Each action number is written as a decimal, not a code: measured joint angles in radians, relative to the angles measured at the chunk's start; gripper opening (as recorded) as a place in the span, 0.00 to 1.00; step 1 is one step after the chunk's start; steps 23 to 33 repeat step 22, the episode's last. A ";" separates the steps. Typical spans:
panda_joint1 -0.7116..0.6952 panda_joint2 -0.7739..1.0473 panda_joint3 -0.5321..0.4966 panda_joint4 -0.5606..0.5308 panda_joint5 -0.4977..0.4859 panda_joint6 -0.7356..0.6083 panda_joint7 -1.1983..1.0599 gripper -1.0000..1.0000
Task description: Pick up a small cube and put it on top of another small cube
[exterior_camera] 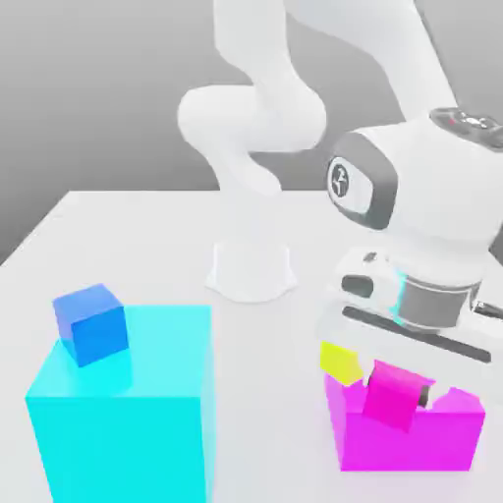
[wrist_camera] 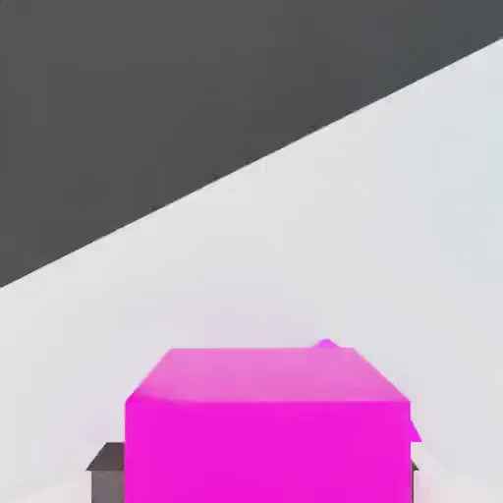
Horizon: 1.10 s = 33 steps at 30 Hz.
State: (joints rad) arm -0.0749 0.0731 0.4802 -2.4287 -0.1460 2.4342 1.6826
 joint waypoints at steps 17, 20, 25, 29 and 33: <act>0.254 -0.358 0.034 -0.288 0.363 0.021 -0.354 0.00; 0.247 -0.306 0.047 -0.307 0.348 0.090 -0.340 1.00; 0.247 -0.306 0.047 -0.307 0.348 0.090 -0.340 1.00; 0.247 -0.306 0.047 -0.307 0.348 0.090 -0.340 1.00; 0.247 -0.306 0.047 -0.307 0.348 0.090 -0.340 1.00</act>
